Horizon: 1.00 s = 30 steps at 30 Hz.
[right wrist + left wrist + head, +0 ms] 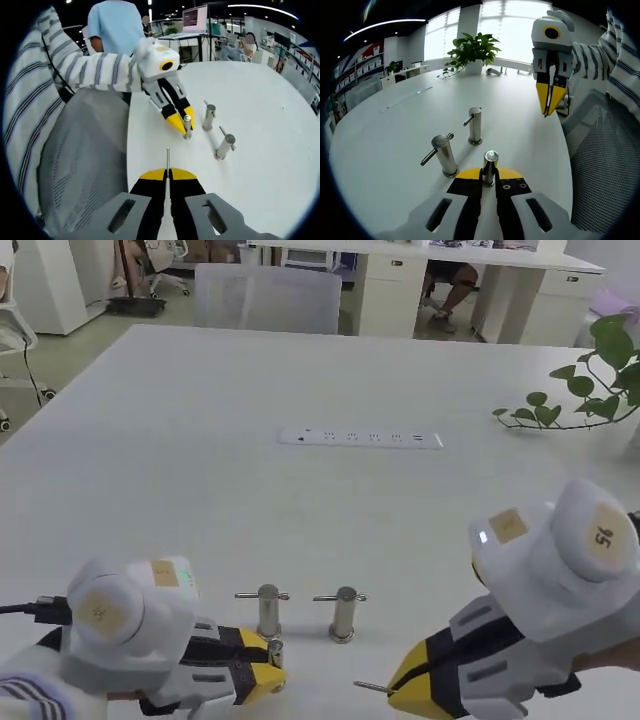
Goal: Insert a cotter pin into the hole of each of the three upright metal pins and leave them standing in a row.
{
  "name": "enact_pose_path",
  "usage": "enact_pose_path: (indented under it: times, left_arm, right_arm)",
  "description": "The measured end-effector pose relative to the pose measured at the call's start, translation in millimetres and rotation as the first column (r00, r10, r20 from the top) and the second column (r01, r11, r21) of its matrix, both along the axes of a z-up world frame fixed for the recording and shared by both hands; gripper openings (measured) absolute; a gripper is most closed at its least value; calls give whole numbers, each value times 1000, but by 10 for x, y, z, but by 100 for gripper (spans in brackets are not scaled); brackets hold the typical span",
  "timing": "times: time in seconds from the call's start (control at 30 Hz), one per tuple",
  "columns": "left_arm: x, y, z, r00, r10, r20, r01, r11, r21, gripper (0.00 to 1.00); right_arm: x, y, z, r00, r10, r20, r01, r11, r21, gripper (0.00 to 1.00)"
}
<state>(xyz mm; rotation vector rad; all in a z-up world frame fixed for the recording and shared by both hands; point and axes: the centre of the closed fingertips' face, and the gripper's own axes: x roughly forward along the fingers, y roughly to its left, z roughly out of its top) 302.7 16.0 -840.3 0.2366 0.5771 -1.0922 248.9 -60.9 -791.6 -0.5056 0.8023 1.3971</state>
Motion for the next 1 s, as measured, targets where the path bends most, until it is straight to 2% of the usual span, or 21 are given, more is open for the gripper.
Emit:
enact_pose_path:
  times: [0.17,0.4,0.63,0.7,0.8,1.0]
  left_arm:
    - [5,-5,2,999,38,-5,-38,999,-4,8]
    - [19,-38,-4,997,78,21,-78,997,16,7]
    - [39,-53,-7,990,138,40,-139,990,13,7]
    - [16,-73,-3,991,131,31,-131,991,10,7]
    - [18,-93,-8,990,134,43,-135,990,27,7]
    - [46,-97,-15,981,188,49,-190,981,38,7]
  right_arm:
    - [25,-9,-31,1000,-11,1,11,1000,-6,3]
    - [87,32,-77,999,-32,6,32,999,-9,3]
    - [147,80,-135,998,-56,11,56,998,-26,3]
    - [174,93,-151,998,-64,15,64,997,-30,3]
    - [204,108,-165,997,-73,20,74,997,-35,3]
    - [281,150,-194,993,-110,30,111,993,-41,3]
